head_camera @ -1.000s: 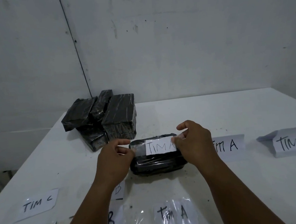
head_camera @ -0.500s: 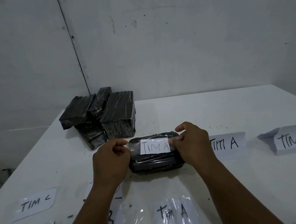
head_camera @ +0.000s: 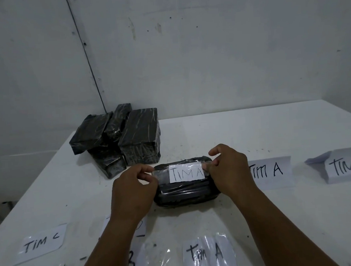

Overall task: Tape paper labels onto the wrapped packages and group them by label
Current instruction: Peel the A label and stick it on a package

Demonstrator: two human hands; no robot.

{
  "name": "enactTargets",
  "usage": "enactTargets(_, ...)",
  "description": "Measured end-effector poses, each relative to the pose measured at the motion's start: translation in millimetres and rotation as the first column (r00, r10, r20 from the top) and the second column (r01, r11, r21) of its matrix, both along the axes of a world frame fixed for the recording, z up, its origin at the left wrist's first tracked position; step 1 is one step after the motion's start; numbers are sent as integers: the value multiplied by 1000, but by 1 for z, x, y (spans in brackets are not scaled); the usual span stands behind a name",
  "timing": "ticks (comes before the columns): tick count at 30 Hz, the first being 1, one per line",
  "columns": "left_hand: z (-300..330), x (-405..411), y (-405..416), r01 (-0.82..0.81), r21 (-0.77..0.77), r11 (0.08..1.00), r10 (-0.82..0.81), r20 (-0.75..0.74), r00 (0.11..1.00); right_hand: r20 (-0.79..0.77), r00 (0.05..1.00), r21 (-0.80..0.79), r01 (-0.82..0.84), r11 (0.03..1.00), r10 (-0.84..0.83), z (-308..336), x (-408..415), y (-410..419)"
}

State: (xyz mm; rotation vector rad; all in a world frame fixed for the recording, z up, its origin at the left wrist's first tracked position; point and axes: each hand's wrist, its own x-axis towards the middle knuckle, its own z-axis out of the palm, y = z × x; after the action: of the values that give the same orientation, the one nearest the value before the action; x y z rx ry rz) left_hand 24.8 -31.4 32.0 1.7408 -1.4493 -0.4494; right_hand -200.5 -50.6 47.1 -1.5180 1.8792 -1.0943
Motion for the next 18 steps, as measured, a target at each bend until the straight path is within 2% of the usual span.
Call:
enactTargets(4,0,1,-1,7,10,1000,-7,18,1000,-29,1000,-12,-4,1000,3,-1,0,0)
enactTargets(14,-3,8,-5,36,43,998,-33,-56,998,-84,996,-6,-11,1000,10,-1,0,-2)
enactTargets(18,-2,7,-8,52,42,998,-53,12,999,-79,997,13,-12,1000,13,3,-1,-2)
